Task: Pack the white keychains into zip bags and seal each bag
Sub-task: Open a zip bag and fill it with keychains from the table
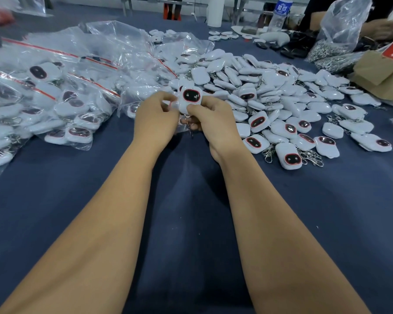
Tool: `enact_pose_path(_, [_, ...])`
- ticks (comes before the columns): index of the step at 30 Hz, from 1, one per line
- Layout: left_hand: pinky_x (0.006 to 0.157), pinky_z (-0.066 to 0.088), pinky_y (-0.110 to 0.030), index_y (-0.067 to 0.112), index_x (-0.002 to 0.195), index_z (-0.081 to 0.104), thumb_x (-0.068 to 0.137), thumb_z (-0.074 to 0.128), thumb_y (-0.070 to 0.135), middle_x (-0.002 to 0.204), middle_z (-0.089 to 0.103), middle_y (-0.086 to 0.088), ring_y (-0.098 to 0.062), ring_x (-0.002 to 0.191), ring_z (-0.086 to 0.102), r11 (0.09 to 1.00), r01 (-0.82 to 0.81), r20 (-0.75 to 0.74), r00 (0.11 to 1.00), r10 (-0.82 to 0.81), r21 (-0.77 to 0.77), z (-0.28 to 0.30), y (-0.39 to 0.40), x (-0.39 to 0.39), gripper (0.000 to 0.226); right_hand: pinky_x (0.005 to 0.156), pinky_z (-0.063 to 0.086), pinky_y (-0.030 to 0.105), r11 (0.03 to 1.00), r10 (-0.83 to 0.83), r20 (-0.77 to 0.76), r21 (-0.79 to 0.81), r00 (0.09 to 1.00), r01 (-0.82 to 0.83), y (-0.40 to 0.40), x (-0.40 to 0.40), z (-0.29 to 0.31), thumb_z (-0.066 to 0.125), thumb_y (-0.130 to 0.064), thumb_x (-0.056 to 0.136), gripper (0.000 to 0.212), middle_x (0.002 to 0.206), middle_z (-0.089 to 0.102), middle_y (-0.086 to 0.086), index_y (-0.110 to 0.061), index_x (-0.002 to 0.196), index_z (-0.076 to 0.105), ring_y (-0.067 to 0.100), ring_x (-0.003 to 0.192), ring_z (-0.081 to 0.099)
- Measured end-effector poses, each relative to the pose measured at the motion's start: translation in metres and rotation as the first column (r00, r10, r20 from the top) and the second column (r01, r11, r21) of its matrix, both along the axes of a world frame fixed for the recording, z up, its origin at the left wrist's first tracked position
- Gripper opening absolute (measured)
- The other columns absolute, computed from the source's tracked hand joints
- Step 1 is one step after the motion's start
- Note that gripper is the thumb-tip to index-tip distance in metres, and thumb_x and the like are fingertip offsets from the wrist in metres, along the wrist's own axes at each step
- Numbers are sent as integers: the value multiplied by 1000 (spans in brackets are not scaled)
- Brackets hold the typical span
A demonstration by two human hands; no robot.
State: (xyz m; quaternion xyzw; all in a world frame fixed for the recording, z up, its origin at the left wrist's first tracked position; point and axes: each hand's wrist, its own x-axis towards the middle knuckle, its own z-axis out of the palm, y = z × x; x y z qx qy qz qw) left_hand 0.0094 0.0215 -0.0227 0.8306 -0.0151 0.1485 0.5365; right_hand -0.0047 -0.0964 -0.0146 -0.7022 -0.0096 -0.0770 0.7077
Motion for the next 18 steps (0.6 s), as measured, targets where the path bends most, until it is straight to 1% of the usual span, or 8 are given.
enact_pose_path(1, [65,52,-30,26,99,54,90,54,10,82,66,-6,-20,67,63,997,-21,13,1000,22,-67,0,0,-1,18,55,45,19,1000,-5,-3,-8,1000,5,0,-1,0,57,0,88,14,72,68,0,-8,87,69,10,61,65])
enact_pose_path(3, [54,47,-27,28,96,46,87,53,5,77,64,-9,-17,58,58,992,-48,61,997,55,-117,1,1,-3,26,56,45,21,999,-35,-10,-26,999,34,1,-1,-1,58,-1,86,14,66,63,1,-8,77,66,13,61,63])
enact_pose_path(6, [53,49,-28,29,84,50,88,51,1,79,66,-10,-16,59,60,988,-4,80,997,17,-155,3,-2,-5,29,63,37,30,997,-73,-8,-24,997,73,1,-1,-2,58,-1,81,10,71,47,12,0,71,57,24,68,48])
enact_pose_path(8, [52,48,-26,29,83,55,89,52,2,76,65,-2,-12,57,60,987,23,70,997,-12,-158,4,-3,-6,28,54,41,23,997,-73,-10,-21,997,72,0,-1,-2,58,1,81,17,65,51,12,-2,65,56,23,61,53])
enact_pose_path(10, [49,46,-25,31,82,57,87,51,3,73,64,4,-10,53,59,988,37,85,996,-24,-153,5,-4,-7,29,47,41,16,999,-51,-4,-19,999,51,-2,-3,0,58,2,82,28,61,60,6,-12,58,59,16,53,61])
enact_pose_path(13, [53,49,-29,34,75,56,81,51,7,70,62,9,-14,57,64,988,26,105,994,-10,-151,7,-4,-10,28,46,40,16,999,-36,4,-1,999,36,-1,-3,0,56,3,82,36,58,59,1,-18,54,57,12,49,61])
enact_pose_path(15, [55,51,-33,31,73,54,76,50,11,69,62,9,-19,62,66,988,5,112,994,12,-154,6,-5,-10,21,46,40,15,999,-36,6,-5,999,36,-1,-3,0,57,2,84,34,55,60,-5,-20,57,59,10,49,60])
enact_pose_path(18, [56,47,-26,32,67,53,76,48,15,67,60,14,-12,61,59,993,-5,162,987,24,-121,7,-4,-12,20,51,42,18,1000,-13,-6,-5,1000,13,-1,-3,1,58,-1,87,18,66,66,-1,-14,77,66,10,54,63])
